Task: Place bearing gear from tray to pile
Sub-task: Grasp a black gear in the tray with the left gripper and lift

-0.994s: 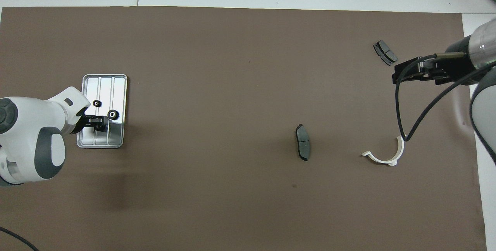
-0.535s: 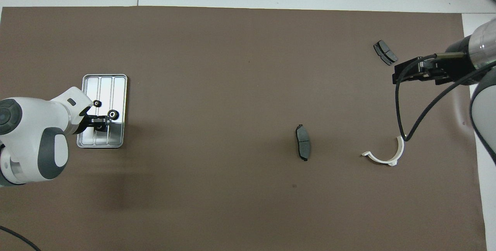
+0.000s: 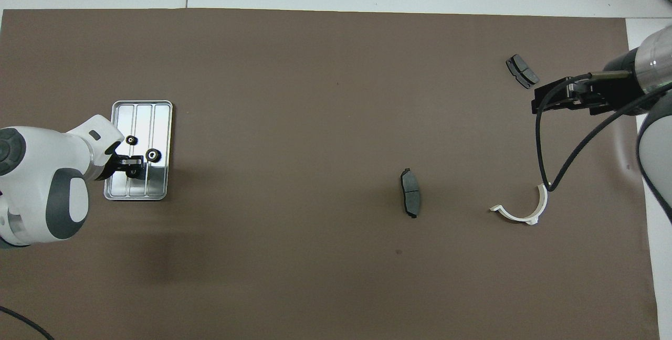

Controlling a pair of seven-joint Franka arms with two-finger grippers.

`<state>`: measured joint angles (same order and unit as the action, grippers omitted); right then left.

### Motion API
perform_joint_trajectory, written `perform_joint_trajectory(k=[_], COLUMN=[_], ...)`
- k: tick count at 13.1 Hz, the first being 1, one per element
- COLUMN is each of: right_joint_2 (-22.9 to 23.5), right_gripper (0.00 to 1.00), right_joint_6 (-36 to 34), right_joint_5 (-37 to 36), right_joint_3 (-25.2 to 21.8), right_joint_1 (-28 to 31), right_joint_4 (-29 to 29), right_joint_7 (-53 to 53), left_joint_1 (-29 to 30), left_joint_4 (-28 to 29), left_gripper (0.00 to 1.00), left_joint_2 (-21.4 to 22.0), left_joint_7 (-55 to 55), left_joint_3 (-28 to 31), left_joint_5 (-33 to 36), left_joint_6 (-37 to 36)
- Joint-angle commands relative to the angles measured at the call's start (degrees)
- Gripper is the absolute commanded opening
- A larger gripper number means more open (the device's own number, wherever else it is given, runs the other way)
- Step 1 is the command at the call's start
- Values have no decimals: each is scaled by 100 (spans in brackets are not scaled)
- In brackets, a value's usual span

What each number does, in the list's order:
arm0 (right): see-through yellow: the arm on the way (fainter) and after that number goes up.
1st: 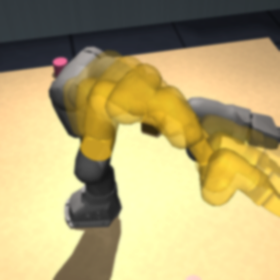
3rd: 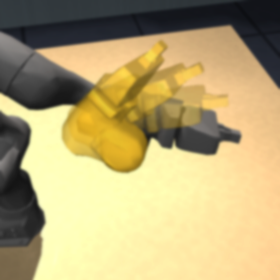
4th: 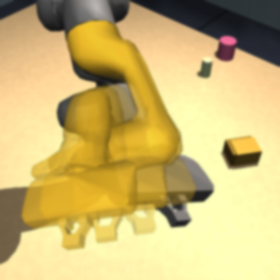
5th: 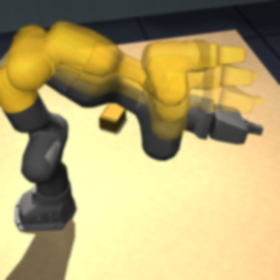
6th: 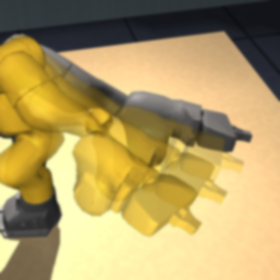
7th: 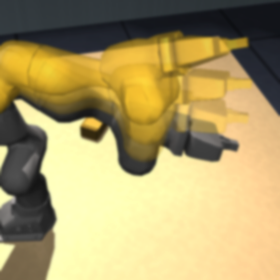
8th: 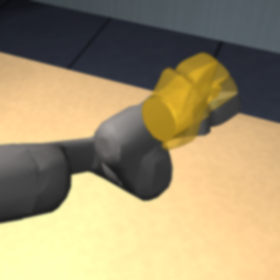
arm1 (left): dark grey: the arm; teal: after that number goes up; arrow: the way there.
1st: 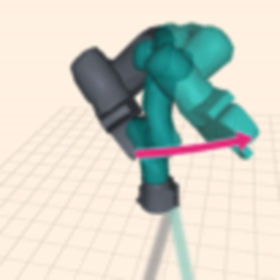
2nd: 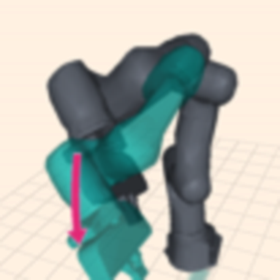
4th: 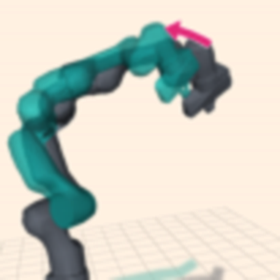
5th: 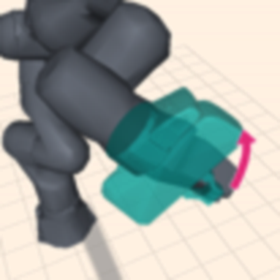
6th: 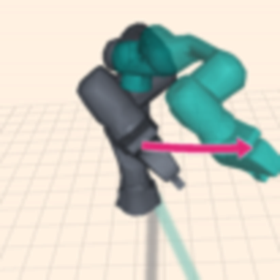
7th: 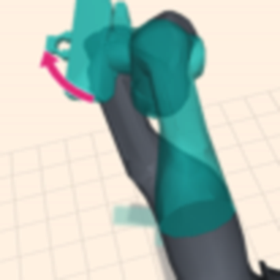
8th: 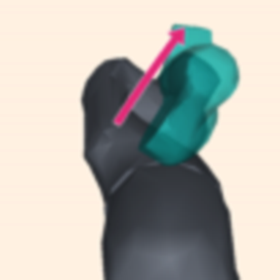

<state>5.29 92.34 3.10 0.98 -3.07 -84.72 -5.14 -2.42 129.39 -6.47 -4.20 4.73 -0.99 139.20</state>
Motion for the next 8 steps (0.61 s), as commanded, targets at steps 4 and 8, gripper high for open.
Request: perform_joint_trajectory(k=[4,8], right_joint_2=[-72,-72], right_gripper=[100,100], right_joint_6=[-67,-67], right_joint_5=[68,68], right_joint_3=[33,33], right_joint_1=[61,52], right_joint_4=[-71,-71], right_joint_7=[74,74], left_joint_1=[-476,-1925], left_joint_4=[-2310,-2331], left_gripper=[0,0], left_joint_2=[-90,-318], left_joint_7=[916,3534], left_joint_3=[-33,-33], left_joint_5=[55,-103], left_joint_6=[-2423,-1503])
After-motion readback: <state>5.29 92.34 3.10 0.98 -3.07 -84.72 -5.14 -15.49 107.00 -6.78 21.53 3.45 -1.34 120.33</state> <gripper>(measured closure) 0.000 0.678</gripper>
